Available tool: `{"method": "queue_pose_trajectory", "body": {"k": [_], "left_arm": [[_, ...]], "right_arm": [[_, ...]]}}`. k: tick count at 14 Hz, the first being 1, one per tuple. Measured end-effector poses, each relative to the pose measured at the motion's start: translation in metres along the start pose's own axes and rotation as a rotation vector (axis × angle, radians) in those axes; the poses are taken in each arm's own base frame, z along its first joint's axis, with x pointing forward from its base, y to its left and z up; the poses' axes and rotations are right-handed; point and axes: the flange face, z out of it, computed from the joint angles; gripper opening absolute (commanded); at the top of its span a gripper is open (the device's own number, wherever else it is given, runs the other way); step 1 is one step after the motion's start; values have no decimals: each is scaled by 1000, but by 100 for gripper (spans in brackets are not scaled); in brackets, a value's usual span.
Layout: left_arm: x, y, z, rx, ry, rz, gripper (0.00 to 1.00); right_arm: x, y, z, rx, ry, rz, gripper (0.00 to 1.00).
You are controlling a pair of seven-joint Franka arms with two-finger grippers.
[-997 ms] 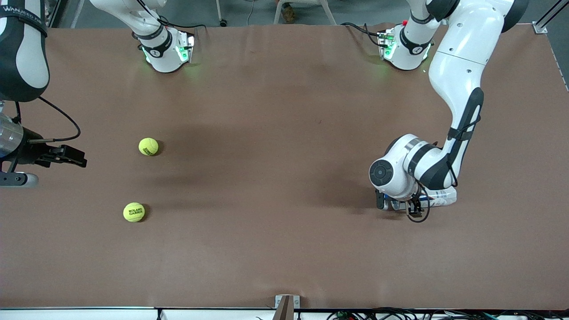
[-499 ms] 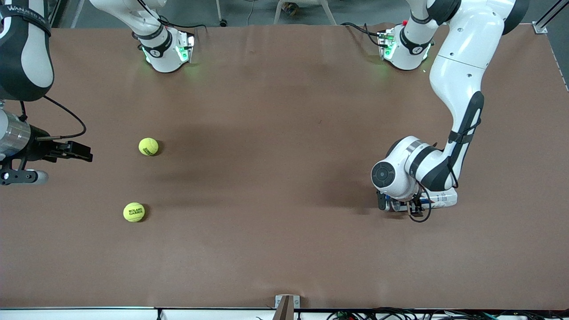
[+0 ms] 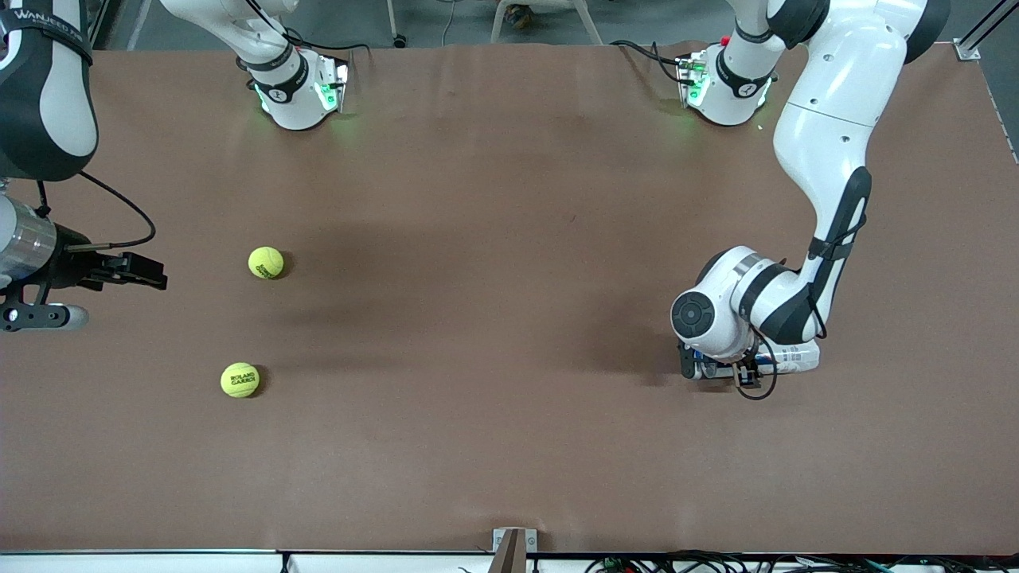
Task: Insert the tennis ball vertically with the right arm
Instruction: 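Lift the can toward the table middle while the right gripper grasps a ball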
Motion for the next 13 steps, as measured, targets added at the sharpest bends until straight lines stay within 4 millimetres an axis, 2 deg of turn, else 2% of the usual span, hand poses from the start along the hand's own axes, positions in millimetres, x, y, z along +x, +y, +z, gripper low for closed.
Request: {"method": "queue_pose_trajectory", "body": {"k": [1,3,8,10,13], "left_arm": [[0,0,0,2,2,0,65],[-1,0,-1,6,6,0,65],[-2,-2,-5,18,40,-10,67],[4,-4,-19,14,113,-38,67],[15,-14,-59,-2,262,-107,68]], "right_arm": [[-1,-1,1,0,-7,-1,100],[-3,-2,13,2,-39,-3,100],[-16,-15,74,4,-173,-24,100],[-27,-17,110,6,-251,-27,100],[-41,-17,155,8,-312,-27,100]]}}
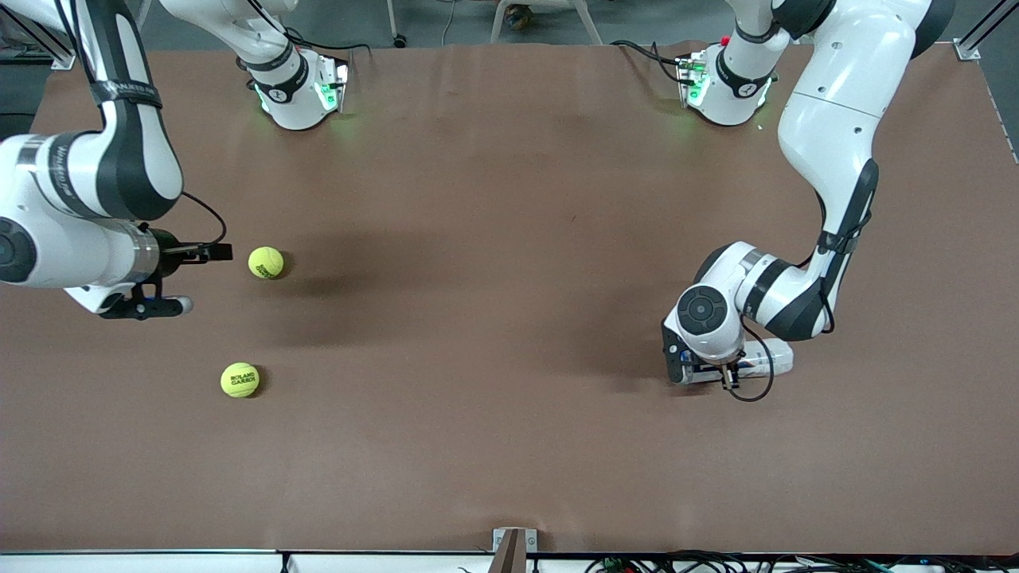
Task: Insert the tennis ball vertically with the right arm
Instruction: 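Lift the can toward the table middle while the right gripper grasps a ball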
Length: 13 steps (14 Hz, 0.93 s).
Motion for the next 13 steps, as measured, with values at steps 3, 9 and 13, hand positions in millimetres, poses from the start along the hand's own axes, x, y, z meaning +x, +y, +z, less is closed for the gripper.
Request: {"method": "queue_pose_trajectory", "body": {"k": [3,9,13], "left_arm": [[37,1,-47,-20,175,-45,68],[111,18,-120,-33,619,-163,68],[136,29,-154,-117,829,-271,68]], "right_arm": [[4,-5,46,0,13,-8,100],[2,-7,114,-4,58,-11,100],[9,-2,140,-7,81,-2,100]]}}
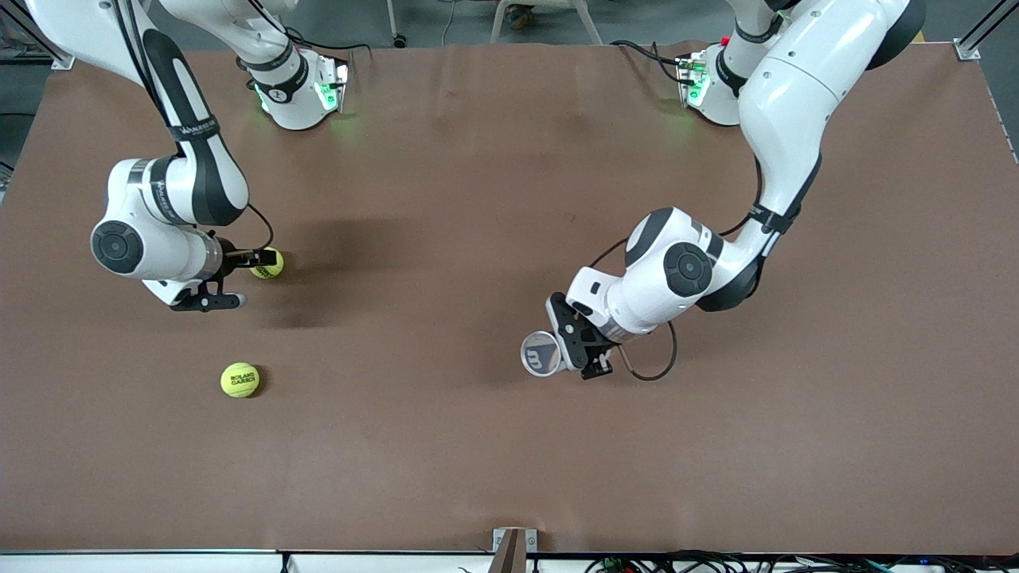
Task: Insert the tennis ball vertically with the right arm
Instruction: 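Lift the can toward the table middle while the right gripper grasps a ball, then carry the tennis ball with the right gripper over the can opening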
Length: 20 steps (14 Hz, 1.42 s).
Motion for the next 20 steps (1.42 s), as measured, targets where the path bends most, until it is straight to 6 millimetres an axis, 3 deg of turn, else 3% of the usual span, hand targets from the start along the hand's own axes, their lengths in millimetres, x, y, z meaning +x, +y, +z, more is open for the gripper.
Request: {"method": "queue_pose_trajectory", "body": {"k": [3,6,9,15,17,18,20], "left_arm": [[24,18,1,24,109,-9,68],[34,43,26,82,205,-1,68],[34,77,50,127,322,-25,68],[22,113,50,256,509,-88,67],[12,120,60,280,536,-102,67],[9,122,65,279,539,-112,67],[6,126,72,265,540,-140,67]], "right_arm": [[5,2,26,-2,-13,5,100],[6,3,32,-3,-18,6,100],[7,4,35,-3,-22,7,100],[7,11,53,2,-55,22,100],[6,13,60,3,-68,25,98],[6,13,65,3,-75,26,95],[7,15,73,3,-83,29,70]]}}
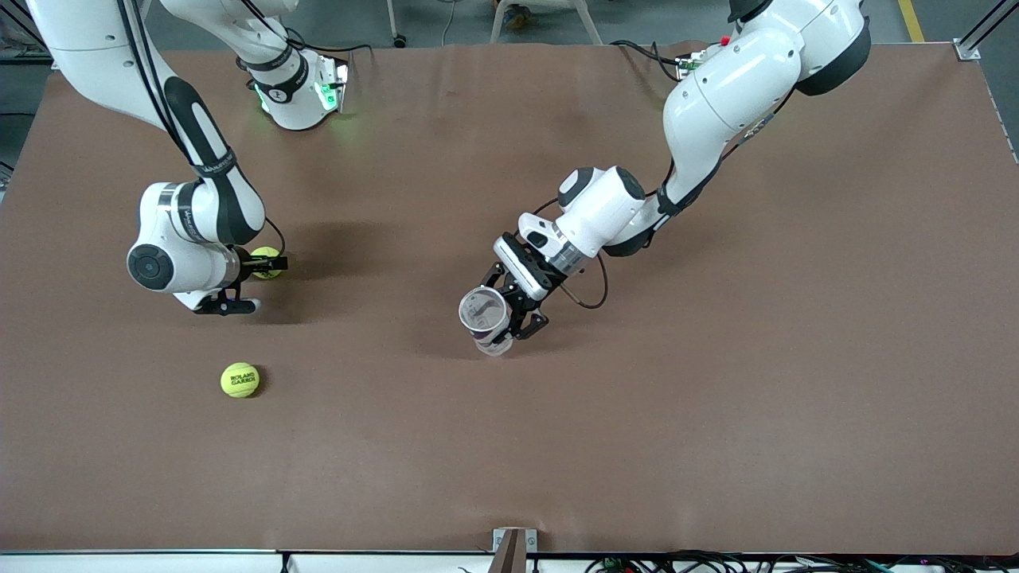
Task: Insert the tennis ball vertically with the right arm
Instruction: 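Carry the tennis ball with the right gripper over the can opening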
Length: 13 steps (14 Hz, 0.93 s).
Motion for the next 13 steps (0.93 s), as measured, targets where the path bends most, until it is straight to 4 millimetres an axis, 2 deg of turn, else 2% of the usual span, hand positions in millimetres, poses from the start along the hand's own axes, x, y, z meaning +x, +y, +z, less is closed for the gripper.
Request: {"method": "queue_pose_trajectory", "body": {"k": [1,2,3,4,6,8,9,10,13], "left_arm": [[0,3,1,-4,0,-6,68],[1,6,1,-8,0,-12,68],[0,8,2,-11,-1,-18,68],[-2,10,3,-14,-4,-23,68],[-10,12,7,-20,-15,-30,69],[-16,15,10,-28,-25,-35,70],[-19,18,11,-32,-29,-35,70],[-20,21,13,-37,-31,-35,70],[-20,26,14,-43,-32,-32,73]], "right_arm": [[0,0,2,0,-4,-2,54],[0,0,3,0,-7,-12,43],[0,0,4,0,-12,-27,22],[0,0,3,1,-16,-35,18],[-1,-1,0,9,-38,-37,18],[5,-4,-17,68,-56,-7,18],[10,-5,-35,92,-60,-1,18],[18,-6,-62,106,-50,-3,18],[39,-15,-161,138,57,-23,17]]}}
